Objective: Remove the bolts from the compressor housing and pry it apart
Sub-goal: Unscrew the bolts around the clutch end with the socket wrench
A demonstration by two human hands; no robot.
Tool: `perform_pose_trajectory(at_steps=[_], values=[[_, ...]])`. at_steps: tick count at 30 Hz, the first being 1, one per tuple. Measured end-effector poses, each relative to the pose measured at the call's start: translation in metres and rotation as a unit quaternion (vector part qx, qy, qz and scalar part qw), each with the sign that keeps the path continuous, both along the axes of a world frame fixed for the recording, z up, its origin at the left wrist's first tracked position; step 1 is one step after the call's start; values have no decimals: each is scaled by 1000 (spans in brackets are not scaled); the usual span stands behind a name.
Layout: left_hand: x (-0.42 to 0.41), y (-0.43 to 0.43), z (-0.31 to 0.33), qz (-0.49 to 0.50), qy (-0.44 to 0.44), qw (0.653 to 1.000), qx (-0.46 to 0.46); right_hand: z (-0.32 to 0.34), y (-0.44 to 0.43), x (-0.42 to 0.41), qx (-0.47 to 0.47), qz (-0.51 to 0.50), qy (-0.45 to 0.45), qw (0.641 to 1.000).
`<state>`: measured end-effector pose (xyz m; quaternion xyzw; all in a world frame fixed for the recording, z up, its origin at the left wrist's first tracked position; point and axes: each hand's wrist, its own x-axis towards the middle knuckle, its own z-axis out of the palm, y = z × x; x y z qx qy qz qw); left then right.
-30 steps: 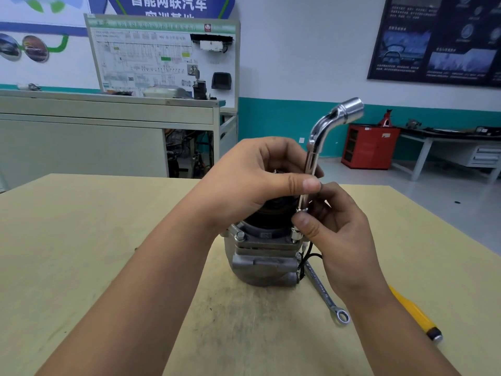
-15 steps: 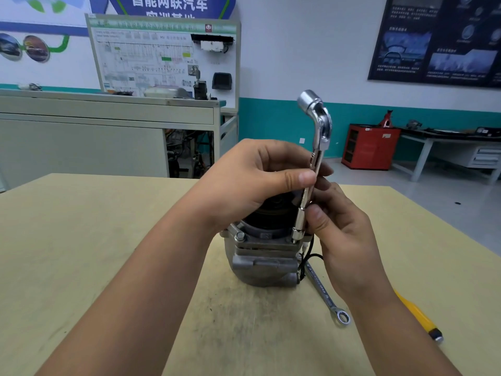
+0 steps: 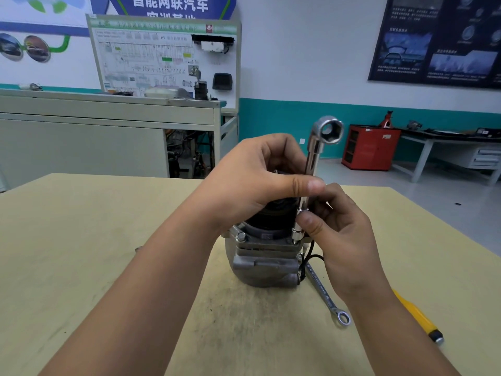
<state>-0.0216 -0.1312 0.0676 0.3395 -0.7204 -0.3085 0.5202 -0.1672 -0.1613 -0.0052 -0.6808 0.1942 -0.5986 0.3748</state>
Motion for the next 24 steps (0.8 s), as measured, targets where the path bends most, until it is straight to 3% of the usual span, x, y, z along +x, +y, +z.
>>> perform_pose_trajectory(at_steps=[14,24], values=[[3,2,0,-74,-7,997,36,-1,-2,0,-7,22,-8,1000],[1,2,0,-56,-28,998,11,-2,1,0,-18,-7,25,1000]])
